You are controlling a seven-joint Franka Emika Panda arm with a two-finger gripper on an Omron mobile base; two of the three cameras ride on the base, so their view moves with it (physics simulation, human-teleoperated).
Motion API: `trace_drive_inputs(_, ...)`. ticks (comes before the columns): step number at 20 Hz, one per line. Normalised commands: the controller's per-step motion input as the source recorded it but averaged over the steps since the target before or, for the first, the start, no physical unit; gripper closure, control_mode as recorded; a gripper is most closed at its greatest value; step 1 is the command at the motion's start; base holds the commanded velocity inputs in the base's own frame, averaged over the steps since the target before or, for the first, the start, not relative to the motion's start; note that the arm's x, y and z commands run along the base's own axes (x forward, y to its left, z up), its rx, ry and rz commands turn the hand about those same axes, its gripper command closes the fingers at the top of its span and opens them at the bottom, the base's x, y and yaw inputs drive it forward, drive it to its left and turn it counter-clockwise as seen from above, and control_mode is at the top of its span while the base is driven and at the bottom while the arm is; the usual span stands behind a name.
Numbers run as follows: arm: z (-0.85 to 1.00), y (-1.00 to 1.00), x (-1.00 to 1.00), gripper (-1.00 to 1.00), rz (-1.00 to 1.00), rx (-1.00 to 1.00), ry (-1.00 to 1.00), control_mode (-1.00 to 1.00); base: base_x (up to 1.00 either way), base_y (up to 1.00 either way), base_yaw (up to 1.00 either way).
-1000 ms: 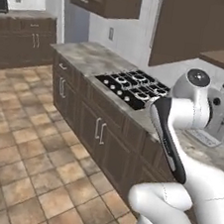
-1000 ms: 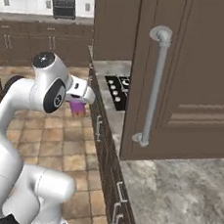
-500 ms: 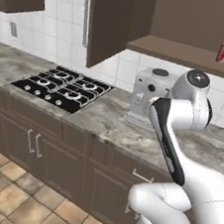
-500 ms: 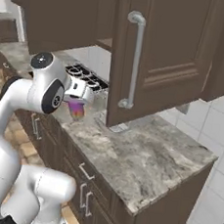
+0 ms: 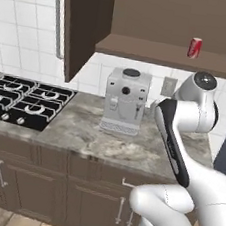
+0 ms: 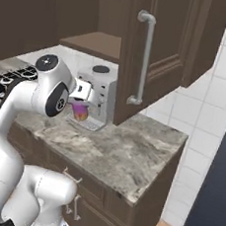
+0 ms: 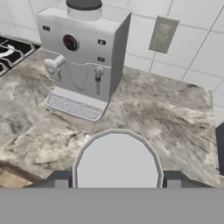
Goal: Sort all alcoholic drinks to one cabinet, and non-alcoholic drinks to the other.
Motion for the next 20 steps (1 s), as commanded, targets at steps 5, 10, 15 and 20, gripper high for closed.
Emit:
trace_drive_inputs(5, 0.00, 0.00, 0.00, 1.00, 0.00, 0.00, 0.00, 1.00, 0.29, 0.59, -0.34)
trace_drive_inputs(10, 0.00, 0.00, 0.00, 1.00, 0.00, 0.00, 0.00, 1.00, 0.29, 0.25, -0.34)
trace_drive_inputs(15, 0.00, 0.00, 0.00, 1.00, 0.00, 0.00, 0.00, 1.00, 0.22, 0.00, -0.29)
trace_drive_inputs(20, 0.00, 0.00, 0.00, 1.00, 0.00, 0.00, 0.00, 1.00, 0.53, 0.01, -0.21)
